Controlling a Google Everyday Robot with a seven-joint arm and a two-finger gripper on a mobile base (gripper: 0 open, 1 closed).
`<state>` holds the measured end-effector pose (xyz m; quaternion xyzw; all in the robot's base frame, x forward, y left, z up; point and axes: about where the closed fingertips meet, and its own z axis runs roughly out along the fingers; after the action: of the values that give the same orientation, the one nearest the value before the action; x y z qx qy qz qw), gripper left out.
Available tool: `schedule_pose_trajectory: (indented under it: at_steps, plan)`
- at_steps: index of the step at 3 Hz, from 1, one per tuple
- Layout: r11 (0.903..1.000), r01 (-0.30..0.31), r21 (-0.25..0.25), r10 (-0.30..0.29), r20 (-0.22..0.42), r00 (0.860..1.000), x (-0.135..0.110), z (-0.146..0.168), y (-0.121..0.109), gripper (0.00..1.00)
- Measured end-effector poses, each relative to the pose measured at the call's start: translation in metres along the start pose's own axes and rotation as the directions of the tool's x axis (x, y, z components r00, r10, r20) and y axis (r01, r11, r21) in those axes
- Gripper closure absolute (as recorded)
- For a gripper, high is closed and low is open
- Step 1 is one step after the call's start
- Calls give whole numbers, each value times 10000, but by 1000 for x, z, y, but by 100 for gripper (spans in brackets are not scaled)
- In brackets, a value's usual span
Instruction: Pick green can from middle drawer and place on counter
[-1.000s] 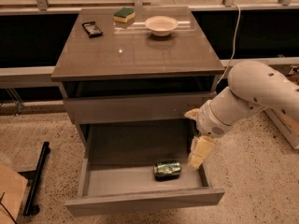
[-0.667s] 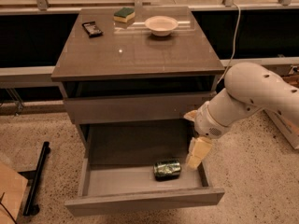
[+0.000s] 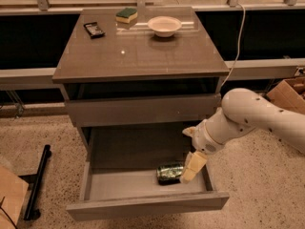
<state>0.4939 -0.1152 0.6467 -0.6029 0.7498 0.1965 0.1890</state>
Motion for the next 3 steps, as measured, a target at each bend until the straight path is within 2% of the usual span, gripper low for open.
schedule_pose_trajectory:
  at_steps: [2,3]
  plan:
    - [9996,-250,-115,250,-1,9997,4,17,-1,0]
    - [9992,-393,-84,397,458,9982,11,44,-9,0]
